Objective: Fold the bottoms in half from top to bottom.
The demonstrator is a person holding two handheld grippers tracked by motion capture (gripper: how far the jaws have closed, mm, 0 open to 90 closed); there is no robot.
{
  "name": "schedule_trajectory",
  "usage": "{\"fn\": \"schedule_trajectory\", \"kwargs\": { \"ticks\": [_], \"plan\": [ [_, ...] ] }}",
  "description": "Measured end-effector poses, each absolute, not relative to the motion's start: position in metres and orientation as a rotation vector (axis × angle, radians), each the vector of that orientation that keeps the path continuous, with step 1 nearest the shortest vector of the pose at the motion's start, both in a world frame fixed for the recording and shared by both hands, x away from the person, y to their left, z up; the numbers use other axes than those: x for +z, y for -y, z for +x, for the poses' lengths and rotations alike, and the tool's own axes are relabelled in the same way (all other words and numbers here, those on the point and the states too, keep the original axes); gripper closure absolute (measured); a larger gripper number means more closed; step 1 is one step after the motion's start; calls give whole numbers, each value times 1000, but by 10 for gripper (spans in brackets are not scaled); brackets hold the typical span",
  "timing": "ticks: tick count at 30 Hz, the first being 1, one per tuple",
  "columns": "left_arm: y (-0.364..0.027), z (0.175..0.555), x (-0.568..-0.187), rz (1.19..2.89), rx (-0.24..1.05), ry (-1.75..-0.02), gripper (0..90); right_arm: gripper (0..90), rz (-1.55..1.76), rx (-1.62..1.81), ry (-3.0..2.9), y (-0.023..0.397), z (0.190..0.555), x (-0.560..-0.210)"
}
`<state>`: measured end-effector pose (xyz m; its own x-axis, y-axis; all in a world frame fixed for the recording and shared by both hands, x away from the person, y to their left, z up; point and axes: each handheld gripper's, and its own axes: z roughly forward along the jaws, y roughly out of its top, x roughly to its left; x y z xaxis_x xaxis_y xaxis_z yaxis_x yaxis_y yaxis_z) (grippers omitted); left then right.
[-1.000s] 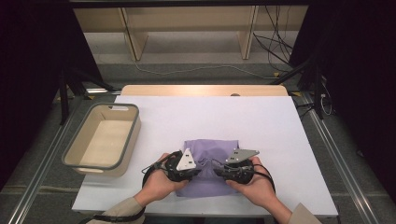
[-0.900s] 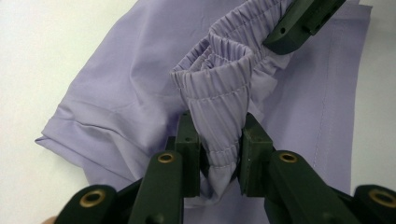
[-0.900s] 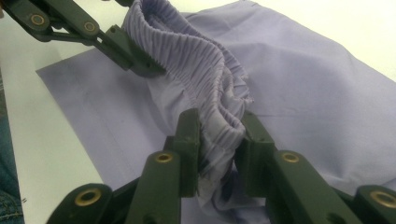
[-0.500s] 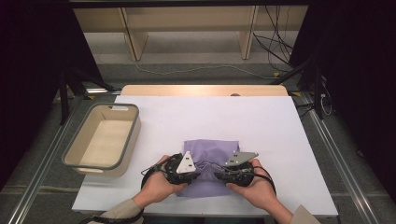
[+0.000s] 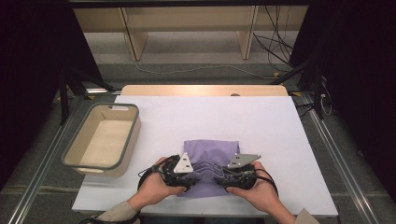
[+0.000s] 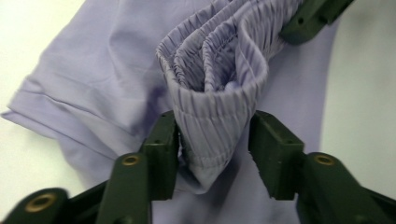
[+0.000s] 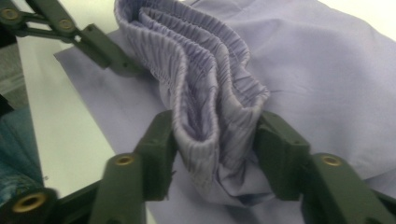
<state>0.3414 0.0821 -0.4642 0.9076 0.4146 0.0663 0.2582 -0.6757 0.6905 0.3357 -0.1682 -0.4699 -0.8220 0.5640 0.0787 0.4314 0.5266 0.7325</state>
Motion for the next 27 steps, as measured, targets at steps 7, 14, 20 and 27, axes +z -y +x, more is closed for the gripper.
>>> {"fn": "schedule_trajectory", "kwargs": {
  "ticks": [7, 14, 20, 27],
  "plan": [
    [-90, 341, -447, 2296, 211, -515, 373, 380, 885, 1316, -2532, 174, 337, -461],
    [-95, 341, -432, 2113, 142, -562, 537, 505, 973, 1410, -2426, 180, 338, -449],
    [-97, 347, -431, 2077, 174, -648, 827, 716, 953, 1375, -2435, 179, 338, -449],
    [-85, 354, -439, 2099, 157, -671, 894, 873, 943, 1322, -2475, 173, 338, -450]
  ]
}}
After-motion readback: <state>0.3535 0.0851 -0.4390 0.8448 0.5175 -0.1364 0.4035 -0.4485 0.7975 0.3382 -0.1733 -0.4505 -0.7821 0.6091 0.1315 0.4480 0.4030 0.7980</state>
